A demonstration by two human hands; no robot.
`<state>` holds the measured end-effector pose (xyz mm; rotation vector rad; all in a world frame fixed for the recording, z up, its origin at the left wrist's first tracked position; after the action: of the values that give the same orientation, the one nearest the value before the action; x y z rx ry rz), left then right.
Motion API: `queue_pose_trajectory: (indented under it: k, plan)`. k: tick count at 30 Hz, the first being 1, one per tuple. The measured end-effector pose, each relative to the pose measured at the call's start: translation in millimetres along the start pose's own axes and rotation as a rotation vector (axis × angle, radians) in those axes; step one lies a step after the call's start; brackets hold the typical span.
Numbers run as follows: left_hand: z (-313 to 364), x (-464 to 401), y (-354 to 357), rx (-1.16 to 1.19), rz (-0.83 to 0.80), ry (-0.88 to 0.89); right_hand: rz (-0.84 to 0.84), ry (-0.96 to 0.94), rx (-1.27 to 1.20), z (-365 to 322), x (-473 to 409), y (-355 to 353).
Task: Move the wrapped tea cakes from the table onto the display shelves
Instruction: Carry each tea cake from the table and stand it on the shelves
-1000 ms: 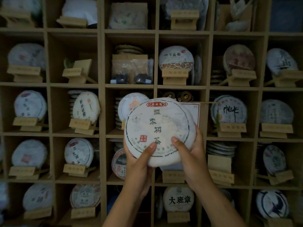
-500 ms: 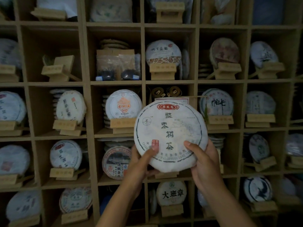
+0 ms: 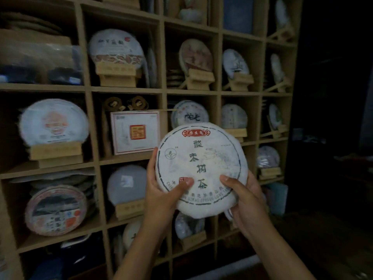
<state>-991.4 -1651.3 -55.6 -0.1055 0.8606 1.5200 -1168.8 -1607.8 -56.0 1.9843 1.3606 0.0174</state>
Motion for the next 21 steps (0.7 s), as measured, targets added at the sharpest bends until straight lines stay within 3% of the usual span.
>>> queue_pose_trajectory:
  k: [9, 12, 16, 21]
  plan:
    - [-71, 32, 73, -0.015, 0.079, 0.026, 0.180, -0.152, 0.602, -34, -29, -109]
    - [-89, 30, 85, -0.089, 0.106, 0.037, 0.180, -0.152, 0.577, -27, -38, -124]
    - [-111, 24, 96, -0.108, 0.100, 0.052, 0.149, 0.023, 0.396, -2, -56, -131]
    - [-140, 8, 103, -0.104, 0.023, -0.002, 0.188, -0.049, 0.316, 13, -83, -144]
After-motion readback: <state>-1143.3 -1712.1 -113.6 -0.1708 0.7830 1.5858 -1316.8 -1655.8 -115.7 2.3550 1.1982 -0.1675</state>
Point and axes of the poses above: each hand's wrist, its own x-axis away from the middle knuckle, its own y-axis out of the palm, z = x × y, the point moved 4 cm from there along -x, towards the middle knuckle, and after that the axes turned 11 degrees about z, right-handed, at the moved point
